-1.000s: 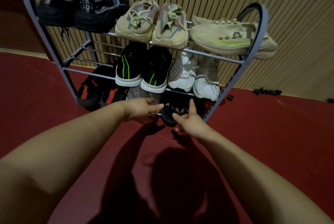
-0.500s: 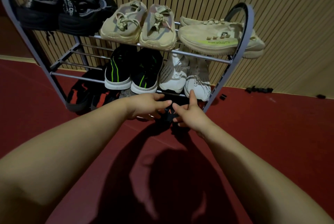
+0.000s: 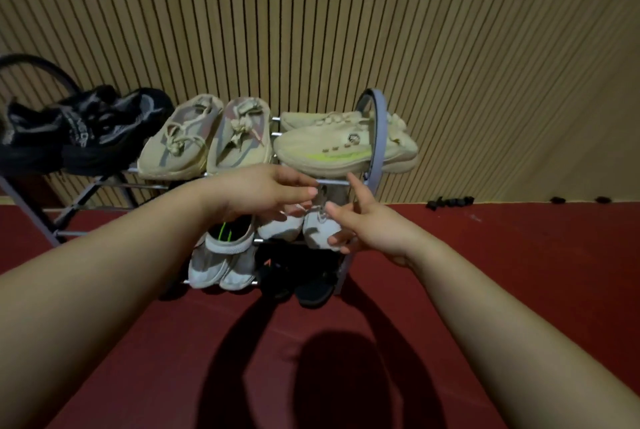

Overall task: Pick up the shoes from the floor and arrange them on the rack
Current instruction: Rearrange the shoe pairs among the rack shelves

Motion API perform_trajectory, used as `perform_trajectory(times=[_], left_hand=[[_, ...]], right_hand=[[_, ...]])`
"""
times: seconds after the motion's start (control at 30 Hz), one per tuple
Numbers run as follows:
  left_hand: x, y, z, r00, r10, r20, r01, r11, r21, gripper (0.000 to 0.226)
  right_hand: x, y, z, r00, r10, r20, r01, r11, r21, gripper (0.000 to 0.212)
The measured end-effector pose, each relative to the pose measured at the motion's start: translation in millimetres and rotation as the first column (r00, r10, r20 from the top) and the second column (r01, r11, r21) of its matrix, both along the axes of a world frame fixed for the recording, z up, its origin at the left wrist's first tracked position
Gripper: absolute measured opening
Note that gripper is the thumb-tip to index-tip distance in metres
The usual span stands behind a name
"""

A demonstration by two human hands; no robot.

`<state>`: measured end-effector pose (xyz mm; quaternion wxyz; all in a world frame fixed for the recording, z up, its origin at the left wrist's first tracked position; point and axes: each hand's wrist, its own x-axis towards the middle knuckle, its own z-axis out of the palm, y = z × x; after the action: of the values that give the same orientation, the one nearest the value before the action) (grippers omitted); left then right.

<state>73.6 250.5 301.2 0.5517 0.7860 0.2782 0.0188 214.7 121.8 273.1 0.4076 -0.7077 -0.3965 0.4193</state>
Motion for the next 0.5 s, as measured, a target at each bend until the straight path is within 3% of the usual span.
perform_trajectory(times=[0.1,0.23,0.37,0.5], left_hand=[[14.1,5.7,24.2,0.993,0.119,0.025,-0.122,0.974,0.191,0.037],[32.9,16.0,37.6,0.97,0.233,-0.072,-0.169,0.854,0.493,0.061],[40.6,35.7,38.2,0.918,0.319,-0.237,-0.103,0.767,0.634,0.091],[49.4,54.1,32.6,0.875,0.309,-0.373,0.05,0.709,0.703,0.101]], right_hand=[[18.5,-0.3,22.8,0.997,0.072,-0.033,-0.073,0.997,-0.01,0.083],[47.7,3.0,50.3,0.992,0.109,-0.063,-0.109,0.994,0.006,0.079],[62.8,3.8,73.1,0.986,0.108,-0.129,-0.111,0.994,-0.019,0.076],[63.7,1.0,83.2,0.981,0.117,-0.154,-0.127,0.99,-0.06,0.075]])
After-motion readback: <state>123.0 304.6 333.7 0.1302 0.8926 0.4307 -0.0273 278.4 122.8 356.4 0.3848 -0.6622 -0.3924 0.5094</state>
